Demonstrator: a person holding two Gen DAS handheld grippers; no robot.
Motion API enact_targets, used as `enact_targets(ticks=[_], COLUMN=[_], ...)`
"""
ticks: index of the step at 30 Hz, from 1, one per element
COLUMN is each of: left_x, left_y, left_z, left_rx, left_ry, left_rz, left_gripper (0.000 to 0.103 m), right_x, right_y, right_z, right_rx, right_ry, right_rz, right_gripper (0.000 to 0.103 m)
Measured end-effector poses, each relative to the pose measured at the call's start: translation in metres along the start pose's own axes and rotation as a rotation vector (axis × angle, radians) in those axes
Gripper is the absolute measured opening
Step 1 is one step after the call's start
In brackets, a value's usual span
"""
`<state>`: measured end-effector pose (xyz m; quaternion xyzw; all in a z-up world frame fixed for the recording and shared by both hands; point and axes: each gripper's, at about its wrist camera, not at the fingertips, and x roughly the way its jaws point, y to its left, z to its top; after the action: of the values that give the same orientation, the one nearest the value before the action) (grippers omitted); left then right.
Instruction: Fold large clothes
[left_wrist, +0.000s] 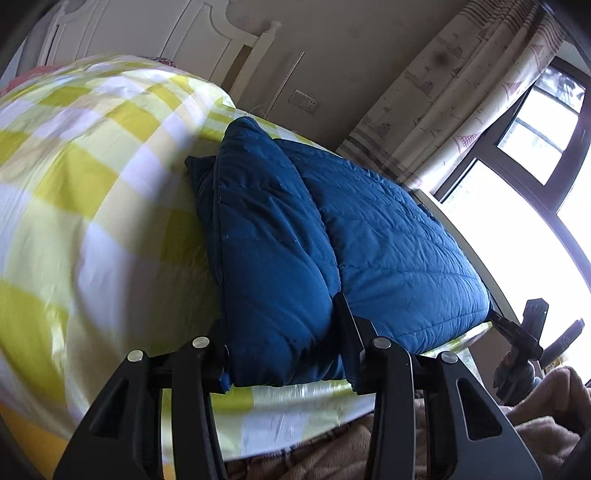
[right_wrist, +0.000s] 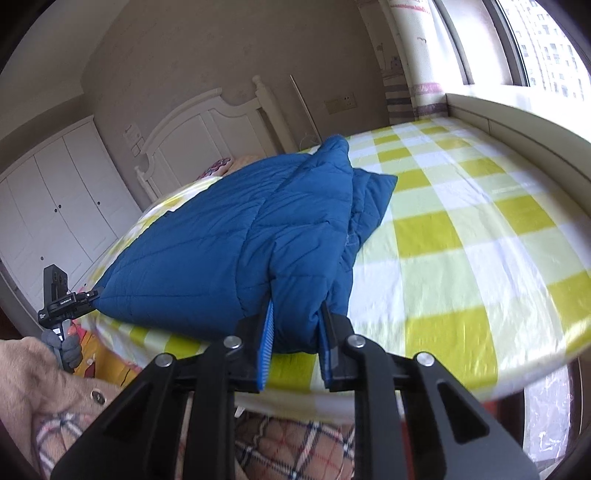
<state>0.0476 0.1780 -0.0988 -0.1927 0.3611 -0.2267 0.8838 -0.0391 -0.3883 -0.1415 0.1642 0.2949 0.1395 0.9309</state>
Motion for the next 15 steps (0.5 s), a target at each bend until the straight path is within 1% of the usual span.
enact_targets(ticks=[2,3,4,5,6,7,8,9,10,11,12,13,14,15], left_x=[0.0,-0.002,-0.01,-0.019,-0.034,-0.048,-0.055,-0.06,-0.06,-0.056,-0.045,-0.031,-0.014,0.012], left_y=[0.001,0.001,0.0,-0.003,-0.014,-0.027,-0.039,-0.062,-0.079,-0.094,-0.111,-0.122,-0.13,-0.138], left_z=[0.002,0.004,0.007,0.012,0.021,0.03,0.037,0.049,0.058,0.066,0.077,0.086,0.093,0.101], left_rx=[-0.007,-0.01,-0.013,-0.013,0.005,0.04,0.076,0.14,0.182,0.214,0.234,0.236,0.233,0.233], left_ry=[-0.006,-0.013,-0.035,-0.073,-0.149,-0.224,-0.266,-0.313,-0.333,-0.342,-0.336,-0.319,-0.292,-0.244], left_rz=[0.012,0.046,0.093,0.138,0.174,0.187,0.193,0.203,0.212,0.224,0.225,0.218,0.221,0.228], left_gripper=[0.048,0.06,0.072,0.078,0.092,0.096,0.098,0.099,0.099,0.099,0.099,0.099,0.099,0.099], right_x=[-0.004,-0.006,-0.012,-0.017,-0.025,-0.035,-0.039,-0.042,-0.042,-0.038,-0.031,-0.021,0.001,0.024], right_y=[-0.001,-0.002,0.0,0.003,0.01,0.023,0.037,0.054,0.071,0.096,0.115,0.129,0.146,0.159], right_z=[-0.001,0.002,0.009,0.015,0.024,0.038,0.049,0.06,0.069,0.08,0.088,0.093,0.1,0.103], right_rx=[0.006,0.009,0.015,0.017,0.013,-0.017,-0.055,-0.104,-0.148,-0.207,-0.242,-0.255,-0.262,-0.267], right_ry=[0.012,0.018,0.015,-0.004,-0.041,-0.099,-0.141,-0.187,-0.232,-0.297,-0.33,-0.334,-0.306,-0.249], right_rz=[-0.012,-0.037,-0.068,-0.091,-0.112,-0.125,-0.132,-0.143,-0.148,-0.138,-0.122,-0.109,-0.101,-0.117], right_gripper=[0.032,0.043,0.047,0.056,0.063,0.066,0.075,0.091,0.101,0.101,0.101,0.101,0.101,0.101])
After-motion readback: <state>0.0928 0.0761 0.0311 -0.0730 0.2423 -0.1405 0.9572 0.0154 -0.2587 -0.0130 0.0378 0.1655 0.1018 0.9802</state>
